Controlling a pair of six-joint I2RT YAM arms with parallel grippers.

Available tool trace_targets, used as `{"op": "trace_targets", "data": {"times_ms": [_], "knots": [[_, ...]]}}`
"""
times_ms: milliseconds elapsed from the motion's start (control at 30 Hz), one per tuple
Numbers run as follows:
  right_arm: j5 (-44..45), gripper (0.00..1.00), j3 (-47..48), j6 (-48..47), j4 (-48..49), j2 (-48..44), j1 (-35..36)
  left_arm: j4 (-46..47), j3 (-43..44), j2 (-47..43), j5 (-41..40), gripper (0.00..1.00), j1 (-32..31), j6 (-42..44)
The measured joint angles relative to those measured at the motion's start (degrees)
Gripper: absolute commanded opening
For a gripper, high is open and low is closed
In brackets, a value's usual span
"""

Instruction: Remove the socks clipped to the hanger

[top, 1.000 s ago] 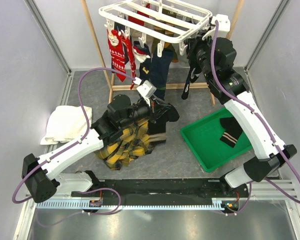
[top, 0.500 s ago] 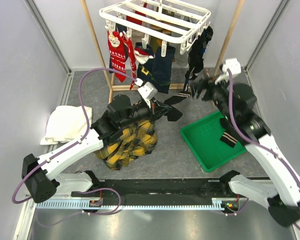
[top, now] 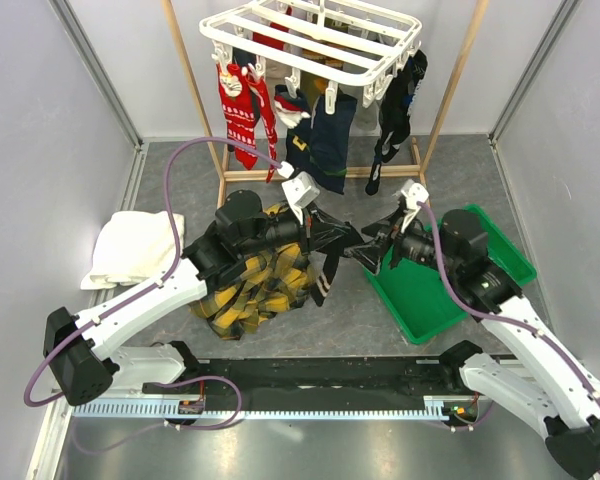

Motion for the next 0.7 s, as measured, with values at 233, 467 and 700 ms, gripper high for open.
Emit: {"op": "trace_targets", "data": {"times_ms": [233,467,700], "knots": [[-2.1,0.0,-3.8,3.3,6.4,2.7,0.3,0.0,0.0,0.0,1.7,0.31,-0.8,0.1],[17.1,0.0,-3.4,10.4,4.2,0.8,0.5,-0.6,0.0,-0.2,-3.1,0.99,-1.3,1.6],[47.6,0.0,5.0,22.9,-15.3,1.3,0.5,-0.9,0.0,-1.2,-11.1,0.99,-1.4,1.7]]}}
